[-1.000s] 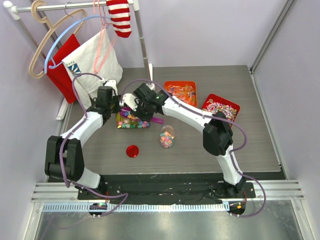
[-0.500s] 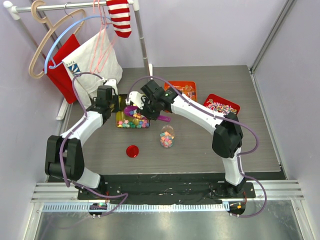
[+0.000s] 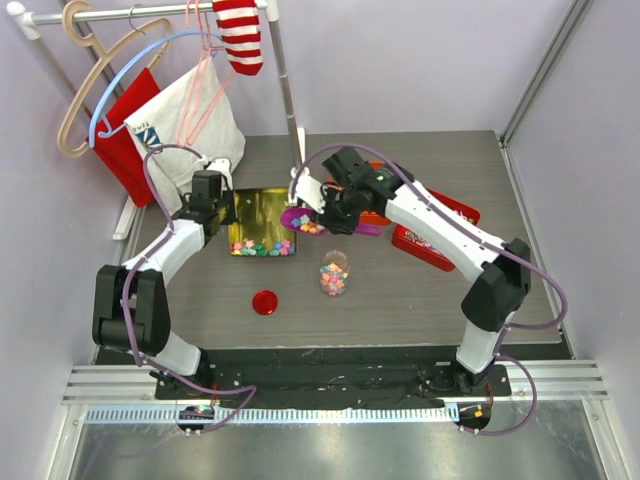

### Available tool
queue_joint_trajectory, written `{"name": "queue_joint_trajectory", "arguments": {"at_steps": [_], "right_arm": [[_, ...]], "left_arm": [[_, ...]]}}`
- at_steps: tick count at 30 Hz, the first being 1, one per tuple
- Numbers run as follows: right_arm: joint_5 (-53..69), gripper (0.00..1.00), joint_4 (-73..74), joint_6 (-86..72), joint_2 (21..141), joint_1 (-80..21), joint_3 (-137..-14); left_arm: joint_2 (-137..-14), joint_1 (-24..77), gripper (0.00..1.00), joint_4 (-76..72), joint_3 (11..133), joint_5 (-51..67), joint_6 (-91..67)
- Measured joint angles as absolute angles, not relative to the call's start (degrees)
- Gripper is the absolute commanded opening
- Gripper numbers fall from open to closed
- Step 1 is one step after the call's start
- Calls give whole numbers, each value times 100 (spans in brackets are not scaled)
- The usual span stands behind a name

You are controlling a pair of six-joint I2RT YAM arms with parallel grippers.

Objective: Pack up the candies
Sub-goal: Scoop the fake candies from the storage box, then place the fake candies in the packing bottle.

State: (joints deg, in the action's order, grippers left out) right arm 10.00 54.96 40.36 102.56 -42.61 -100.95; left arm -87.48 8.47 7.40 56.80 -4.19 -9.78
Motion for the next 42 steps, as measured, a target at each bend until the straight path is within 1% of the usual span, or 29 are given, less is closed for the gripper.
{"name": "queue_joint_trajectory", "arguments": {"at_steps": [5,13,22,35,42], "right_arm": [[1024,1,5902,4327,9682,-4150,-9797],[1002,1,6665,4753,9218,-4115,-9382],[539,1,7277,5105,8759,-4104,-9277],[-379,1,7599,5221,8794,-4152,-9223],[-742,1,7686,5221,8932,-4368,-9223]], "left_arm": [[-8753,845,0,729,5721,-377,-899],[-8833,755,0,781,5776,-198,-685],[-8862,513,0,803,5828,-64,-670],[-8866,504,0,803,5828,25,-672],[-8888,440,0,801,5828,69,-681]]}}
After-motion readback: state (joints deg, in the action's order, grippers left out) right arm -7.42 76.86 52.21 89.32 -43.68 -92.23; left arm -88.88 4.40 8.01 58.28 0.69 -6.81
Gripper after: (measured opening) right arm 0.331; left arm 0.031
